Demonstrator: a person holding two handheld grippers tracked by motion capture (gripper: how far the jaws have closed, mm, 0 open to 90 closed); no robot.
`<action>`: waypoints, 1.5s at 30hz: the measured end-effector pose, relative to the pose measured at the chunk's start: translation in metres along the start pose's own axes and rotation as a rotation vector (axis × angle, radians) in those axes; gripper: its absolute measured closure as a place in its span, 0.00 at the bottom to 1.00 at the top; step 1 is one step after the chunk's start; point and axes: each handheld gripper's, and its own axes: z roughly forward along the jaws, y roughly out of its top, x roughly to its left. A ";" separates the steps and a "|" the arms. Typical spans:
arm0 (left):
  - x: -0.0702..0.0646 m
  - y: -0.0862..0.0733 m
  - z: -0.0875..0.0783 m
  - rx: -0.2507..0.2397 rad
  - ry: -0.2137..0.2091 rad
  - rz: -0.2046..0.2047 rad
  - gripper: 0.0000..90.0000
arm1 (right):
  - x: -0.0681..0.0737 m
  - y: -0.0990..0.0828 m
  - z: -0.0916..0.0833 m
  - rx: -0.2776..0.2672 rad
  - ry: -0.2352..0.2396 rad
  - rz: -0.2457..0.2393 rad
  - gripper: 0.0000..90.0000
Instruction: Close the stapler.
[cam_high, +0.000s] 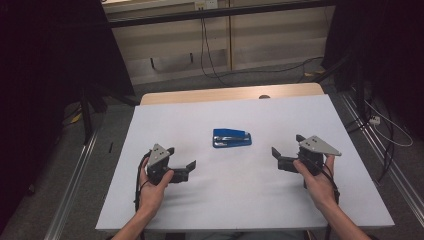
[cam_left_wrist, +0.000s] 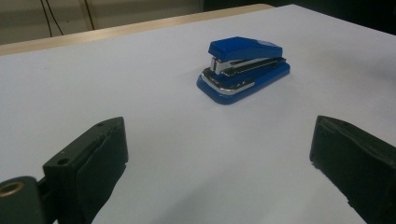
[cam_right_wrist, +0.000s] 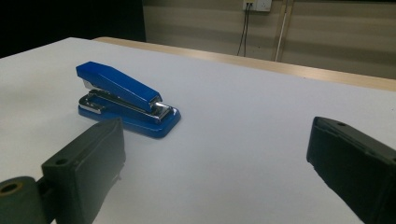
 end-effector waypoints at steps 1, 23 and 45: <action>0.000 -0.001 -0.002 -0.005 0.000 -0.007 0.05 | 0.001 0.000 0.000 -0.002 0.001 0.002 0.05; 0.000 -0.025 -0.066 -0.033 0.097 -0.038 0.05 | -0.001 -0.015 -0.035 0.002 -0.021 0.018 0.04; 0.000 -0.025 -0.068 -0.032 0.088 -0.026 0.05 | -0.002 -0.032 -0.070 0.007 -0.034 0.011 0.01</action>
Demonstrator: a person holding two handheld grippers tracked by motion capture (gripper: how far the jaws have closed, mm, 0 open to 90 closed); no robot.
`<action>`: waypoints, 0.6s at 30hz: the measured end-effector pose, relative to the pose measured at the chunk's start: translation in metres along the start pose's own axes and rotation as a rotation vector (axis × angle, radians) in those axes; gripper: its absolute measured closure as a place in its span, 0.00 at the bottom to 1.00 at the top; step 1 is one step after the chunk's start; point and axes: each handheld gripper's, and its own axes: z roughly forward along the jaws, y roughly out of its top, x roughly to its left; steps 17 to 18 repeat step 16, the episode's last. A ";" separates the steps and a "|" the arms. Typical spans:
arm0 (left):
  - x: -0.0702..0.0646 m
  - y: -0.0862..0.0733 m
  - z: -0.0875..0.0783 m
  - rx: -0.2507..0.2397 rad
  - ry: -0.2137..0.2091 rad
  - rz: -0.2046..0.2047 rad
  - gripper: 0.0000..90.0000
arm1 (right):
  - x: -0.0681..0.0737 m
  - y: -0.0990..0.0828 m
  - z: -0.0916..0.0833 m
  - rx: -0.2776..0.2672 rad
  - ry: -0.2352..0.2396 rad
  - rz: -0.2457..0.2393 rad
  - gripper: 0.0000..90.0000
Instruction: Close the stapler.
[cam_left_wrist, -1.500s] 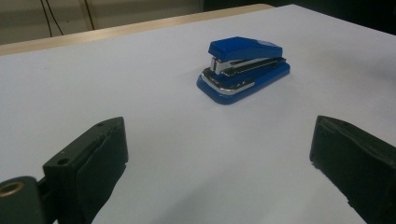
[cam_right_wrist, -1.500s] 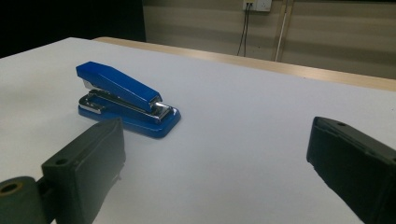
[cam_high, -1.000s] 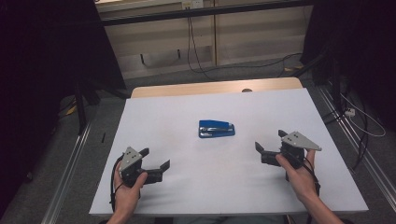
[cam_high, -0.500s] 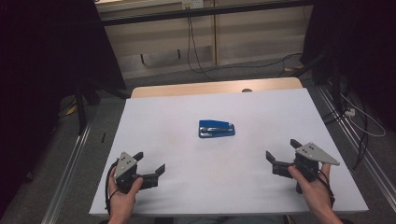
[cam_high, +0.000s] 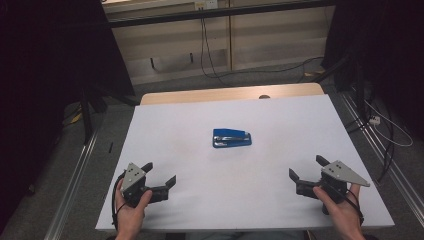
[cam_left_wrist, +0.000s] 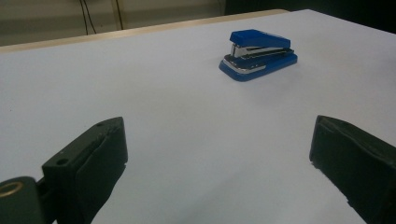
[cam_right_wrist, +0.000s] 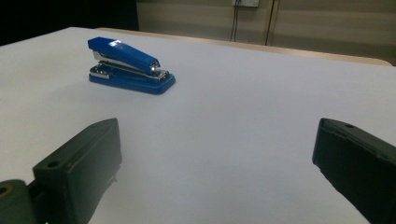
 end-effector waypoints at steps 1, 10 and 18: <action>0.000 0.000 0.000 0.003 -0.003 -0.001 0.05 | 0.000 -0.001 0.001 0.004 0.000 -0.006 0.01; -0.001 0.002 0.006 0.013 -0.019 0.009 0.05 | -0.003 0.000 0.004 -0.022 -0.005 0.016 0.01; -0.002 0.002 0.009 0.018 -0.022 0.008 0.05 | -0.002 0.001 0.008 -0.027 0.000 0.013 0.01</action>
